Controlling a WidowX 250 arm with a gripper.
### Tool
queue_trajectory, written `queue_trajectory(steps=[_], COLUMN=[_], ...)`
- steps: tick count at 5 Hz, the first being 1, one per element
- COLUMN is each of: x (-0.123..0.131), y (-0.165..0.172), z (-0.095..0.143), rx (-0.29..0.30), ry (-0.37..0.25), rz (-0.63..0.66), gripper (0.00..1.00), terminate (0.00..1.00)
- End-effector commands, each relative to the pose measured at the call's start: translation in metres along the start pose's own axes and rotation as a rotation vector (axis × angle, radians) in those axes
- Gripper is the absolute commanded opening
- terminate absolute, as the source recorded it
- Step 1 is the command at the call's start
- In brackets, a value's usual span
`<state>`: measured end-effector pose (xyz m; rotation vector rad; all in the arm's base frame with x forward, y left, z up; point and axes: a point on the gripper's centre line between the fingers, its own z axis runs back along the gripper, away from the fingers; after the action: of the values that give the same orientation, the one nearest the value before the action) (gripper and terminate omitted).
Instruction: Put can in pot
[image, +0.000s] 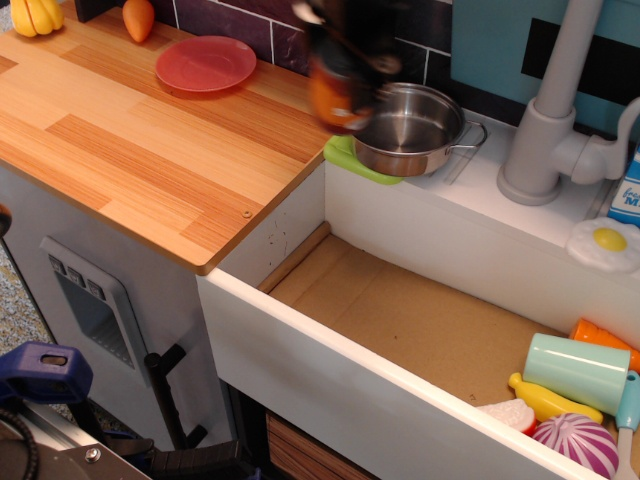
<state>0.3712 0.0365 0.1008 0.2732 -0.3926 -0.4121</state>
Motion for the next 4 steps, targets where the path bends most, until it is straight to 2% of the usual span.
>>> queue_trajectory(steps=[1,2,3,4], x=[0.033,0.036,0.037,0.037], y=[0.007,0.007,0.009,0.009], z=[0.011,-0.003,-0.007,-0.007], rx=[0.053,0.028,-0.011,-0.011], ry=[-0.153,-0.195,-0.218,-0.218], rz=[-0.011,-0.026,-0.071,-0.071], gripper=[0.0,0.0,1.0,1.0], terminate=[0.0,0.0,0.0,0.0])
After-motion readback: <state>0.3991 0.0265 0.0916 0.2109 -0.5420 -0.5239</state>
